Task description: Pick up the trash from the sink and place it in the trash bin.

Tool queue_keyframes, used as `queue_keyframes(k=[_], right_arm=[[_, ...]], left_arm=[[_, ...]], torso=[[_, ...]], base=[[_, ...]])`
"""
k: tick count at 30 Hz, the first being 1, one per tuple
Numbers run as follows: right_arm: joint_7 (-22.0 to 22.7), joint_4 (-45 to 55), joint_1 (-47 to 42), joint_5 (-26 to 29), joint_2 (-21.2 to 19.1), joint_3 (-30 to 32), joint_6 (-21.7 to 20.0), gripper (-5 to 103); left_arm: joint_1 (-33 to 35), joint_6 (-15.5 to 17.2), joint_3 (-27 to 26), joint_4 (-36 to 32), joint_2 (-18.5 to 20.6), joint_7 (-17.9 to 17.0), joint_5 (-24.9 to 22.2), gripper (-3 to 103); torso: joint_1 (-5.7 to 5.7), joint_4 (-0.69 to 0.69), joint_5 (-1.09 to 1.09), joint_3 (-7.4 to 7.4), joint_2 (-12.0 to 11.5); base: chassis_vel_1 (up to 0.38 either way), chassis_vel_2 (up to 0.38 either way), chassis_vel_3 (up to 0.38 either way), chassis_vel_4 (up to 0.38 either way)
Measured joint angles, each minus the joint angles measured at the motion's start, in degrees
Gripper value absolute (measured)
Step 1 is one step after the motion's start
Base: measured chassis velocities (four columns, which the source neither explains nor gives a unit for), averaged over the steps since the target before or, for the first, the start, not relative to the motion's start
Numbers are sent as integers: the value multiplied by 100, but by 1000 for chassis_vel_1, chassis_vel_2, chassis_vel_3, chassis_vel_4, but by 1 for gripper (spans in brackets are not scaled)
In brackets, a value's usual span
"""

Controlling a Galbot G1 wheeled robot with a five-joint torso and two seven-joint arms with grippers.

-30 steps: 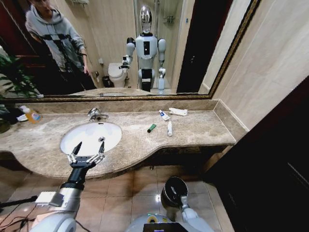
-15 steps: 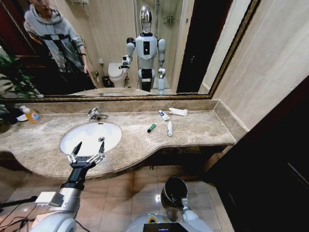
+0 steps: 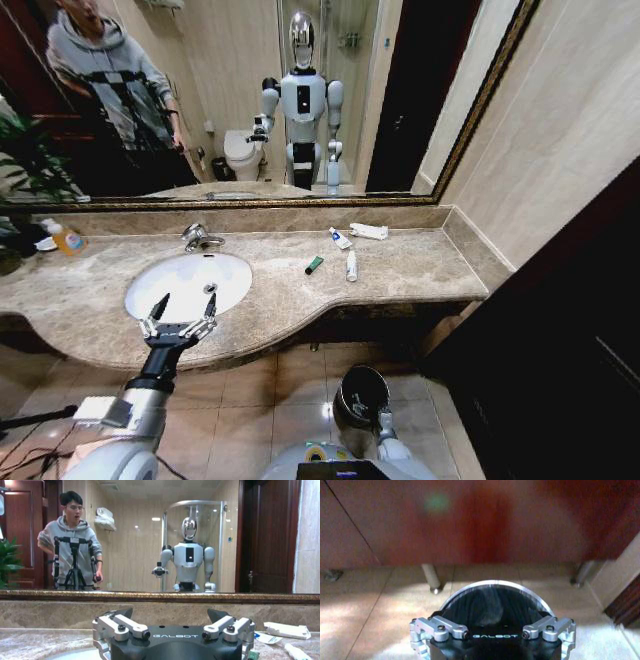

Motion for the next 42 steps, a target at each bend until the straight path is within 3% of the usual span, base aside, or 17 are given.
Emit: queue_keyframes(k=[4,6,8,9,12,13,15,19,31,42], right_arm=[[261,1070,-492,-188,-114,88,-245,100],[481,2360,-1091,-215,-248,231,-708,100],[267,3597,-1641,81,-360,429,-1214,100],[267,3597,-1641,81,-360,429,-1214,100],[-464,5966,-2583,476,-400,895,-1929,100],[-464,5966,-2583,476,-400,895,-1929,100],[-682,7197,-3059,505,-372,1087,-2138,100],[-619,8176,-3336,434,-276,1122,-2228,100],[412,9184,-3049,-429,-244,689,-2074,100],[545,8867,-2559,-1088,-556,504,-1834,100]], left_arm=[[0,0,0,0,0,0,0,100],[0,0,0,0,0,0,0,100],[0,0,0,0,0,0,0,100],[0,0,0,0,0,0,0,100],[0,0,0,0,0,0,0,100],[0,0,0,0,0,0,0,100],[0,0,0,0,0,0,0,100],[0,0,0,0,0,0,0,100],[0,-1,0,0,0,0,0,100],[0,0,0,0,0,0,0,100]], torso=[[0,-1,0,0,0],[0,0,1,0,0],[0,-1,0,0,0],[0,-1,0,0,0],[-1,-1,0,-1,0],[-1,-1,0,-1,0],[-1,-2,-1,0,0],[-1,-1,0,-1,1],[0,0,0,0,0],[0,-1,0,0,0]], base=[[0,0,0,0],[0,0,0,0],[0,0,0,0],[0,0,0,0],[0,0,0,0],[0,0,0,0],[0,0,0,0],[0,0,0,0],[0,0,0,0],[0,0,0,0]])
